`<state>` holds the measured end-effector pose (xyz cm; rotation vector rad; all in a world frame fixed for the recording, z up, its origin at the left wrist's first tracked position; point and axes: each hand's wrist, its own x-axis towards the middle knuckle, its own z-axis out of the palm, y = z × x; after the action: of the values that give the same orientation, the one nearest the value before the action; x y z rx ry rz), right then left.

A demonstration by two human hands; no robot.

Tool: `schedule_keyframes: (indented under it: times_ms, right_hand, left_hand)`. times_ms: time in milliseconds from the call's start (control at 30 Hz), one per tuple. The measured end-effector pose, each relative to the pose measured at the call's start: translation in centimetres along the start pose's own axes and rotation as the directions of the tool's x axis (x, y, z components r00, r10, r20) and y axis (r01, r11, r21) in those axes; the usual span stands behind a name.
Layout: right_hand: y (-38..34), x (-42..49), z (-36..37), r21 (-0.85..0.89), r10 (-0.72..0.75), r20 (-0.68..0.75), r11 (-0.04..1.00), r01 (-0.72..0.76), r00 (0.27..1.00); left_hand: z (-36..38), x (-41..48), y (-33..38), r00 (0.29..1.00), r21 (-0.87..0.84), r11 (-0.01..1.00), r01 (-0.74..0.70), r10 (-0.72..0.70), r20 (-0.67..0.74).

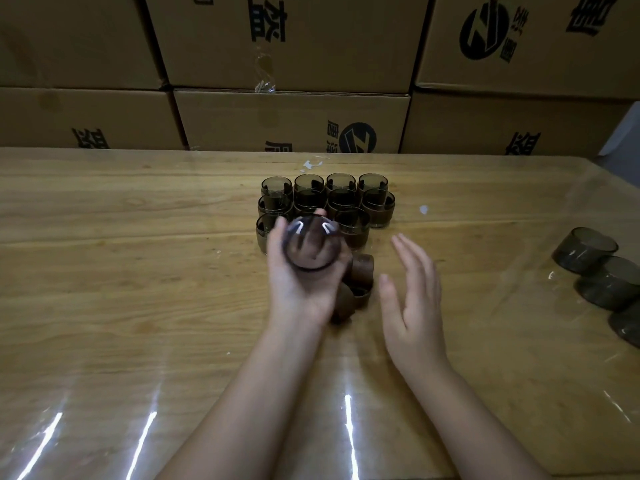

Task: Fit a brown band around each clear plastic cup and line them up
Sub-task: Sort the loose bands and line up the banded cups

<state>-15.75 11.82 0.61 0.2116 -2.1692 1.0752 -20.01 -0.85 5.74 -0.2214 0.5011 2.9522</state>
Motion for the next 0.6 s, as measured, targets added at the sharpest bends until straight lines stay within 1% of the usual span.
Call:
schedule_keyframes:
  times_ms: [33,100,133,200,300,367,433,500,600]
  right_hand:
    - [0.1,-0.1,0.1,0.029,0.077,0.004,0.997,-0.077,0.997]
    - [0.1,-0.3,0.3,0.033,0.143,0.12,0.988,-0.148,0.982]
    - [0.0,-0.5,0.5,0.003,0.129,0.192,0.991,-0.132,0.973]
    - [0.0,-1.0,1.0,-0.064,0.079,0.287,0.996,-0.063,0.955]
    - [0.0,-1.5,2.4,-0.131,0.109,0.345,0.989,-0.067,0.932]
    - [0.2,-1.4,2.9,-0.145,0.142,0.346,0.985,-0.096,0.928]
    - [0.5,-1.0,2.7,-0.094,0.175,0.297,0.984,-0.154,0.939]
    - [1.0,-0.8,2.0,0.006,0.222,0.254,0.973,-0.231,0.941]
    - [0.9,-0.2,0.8,0.201,0.259,0.203,0.933,-0.299,0.944]
  left_hand:
    - [-0.3,0.4,0.8,1.0,-0.056,0.998,-0.03,0.03,-0.009]
    - [-0.9,0.8,2.0,0.995,-0.103,0.992,-0.075,0.067,-0.075]
    - [-1.1,1.1,2.3,0.991,-0.102,0.991,-0.089,0.078,-0.105]
    - [-1.6,1.3,2.2,0.988,-0.091,0.992,-0.09,0.078,-0.132]
    - [-2.4,1.5,1.5,0.986,-0.027,0.996,-0.081,0.077,-0.149]
    - [-2.7,1.7,1.1,0.985,0.011,0.998,-0.07,0.071,-0.158]
    - [-3.0,1.9,0.9,0.985,0.04,0.996,-0.075,0.08,-0.152]
    - [-3.1,2.0,0.8,0.987,0.092,0.993,-0.074,0.086,-0.135]
    - [-3.3,2.0,0.4,0.993,0.197,0.979,-0.057,0.075,-0.087]
